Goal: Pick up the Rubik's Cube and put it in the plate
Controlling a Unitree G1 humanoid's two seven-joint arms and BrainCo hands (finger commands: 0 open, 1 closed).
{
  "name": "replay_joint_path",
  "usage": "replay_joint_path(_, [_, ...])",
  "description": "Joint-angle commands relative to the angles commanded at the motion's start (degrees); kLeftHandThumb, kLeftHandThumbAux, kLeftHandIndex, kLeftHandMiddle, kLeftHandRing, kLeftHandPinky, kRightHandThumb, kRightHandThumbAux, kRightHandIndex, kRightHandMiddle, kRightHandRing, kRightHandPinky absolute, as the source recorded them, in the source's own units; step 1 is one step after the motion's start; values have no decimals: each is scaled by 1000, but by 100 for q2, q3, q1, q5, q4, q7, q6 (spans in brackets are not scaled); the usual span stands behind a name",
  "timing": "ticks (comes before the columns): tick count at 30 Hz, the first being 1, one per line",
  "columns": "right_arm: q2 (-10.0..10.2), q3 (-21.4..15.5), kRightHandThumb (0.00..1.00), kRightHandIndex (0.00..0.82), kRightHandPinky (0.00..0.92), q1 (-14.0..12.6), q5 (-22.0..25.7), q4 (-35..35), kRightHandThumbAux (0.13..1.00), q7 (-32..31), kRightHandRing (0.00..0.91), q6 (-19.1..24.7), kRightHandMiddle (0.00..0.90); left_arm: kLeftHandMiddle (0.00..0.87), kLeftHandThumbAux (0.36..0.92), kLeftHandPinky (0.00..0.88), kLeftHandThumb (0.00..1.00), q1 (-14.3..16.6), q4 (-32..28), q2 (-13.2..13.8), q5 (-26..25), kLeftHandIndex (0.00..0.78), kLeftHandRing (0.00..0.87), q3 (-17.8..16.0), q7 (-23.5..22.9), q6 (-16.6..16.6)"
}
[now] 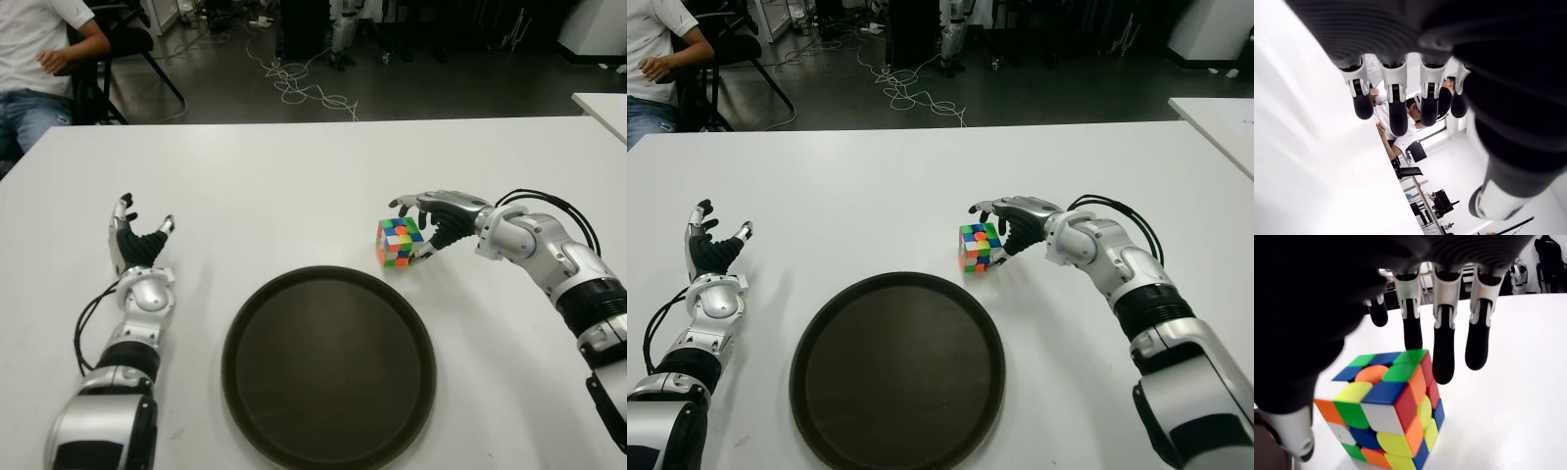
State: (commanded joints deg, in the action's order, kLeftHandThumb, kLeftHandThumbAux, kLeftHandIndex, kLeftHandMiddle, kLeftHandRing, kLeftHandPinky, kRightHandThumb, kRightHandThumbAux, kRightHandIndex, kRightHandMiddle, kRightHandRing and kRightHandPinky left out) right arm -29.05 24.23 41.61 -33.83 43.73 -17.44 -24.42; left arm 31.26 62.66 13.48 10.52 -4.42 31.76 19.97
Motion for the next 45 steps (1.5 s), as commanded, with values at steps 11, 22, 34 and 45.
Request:
replay_joint_path(11, [139,-314,0,0,205,-127,366,-39,573,212,168,148,78,147,751,119,376,-1,18,5,17,98,140,9,21,42])
replay_joint_path(22, [357,-614,0,0,15,-252,716,-145,548,282,2,576,0,143,751,121,366,-4,27,25,57,92,135,25,16,41])
replay_joint_path(34, [377,-636,0,0,0,-254,755,-77,614,359,0,381,0,144,755,137,371,8,-29,-4,33,87,136,4,18,-82])
replay_joint_path(45, [368,-605,0,0,0,-193,716,185,592,486,2,-80,0,146,747,160,408,5,-24,-20,-55,98,147,-59,-68,-21])
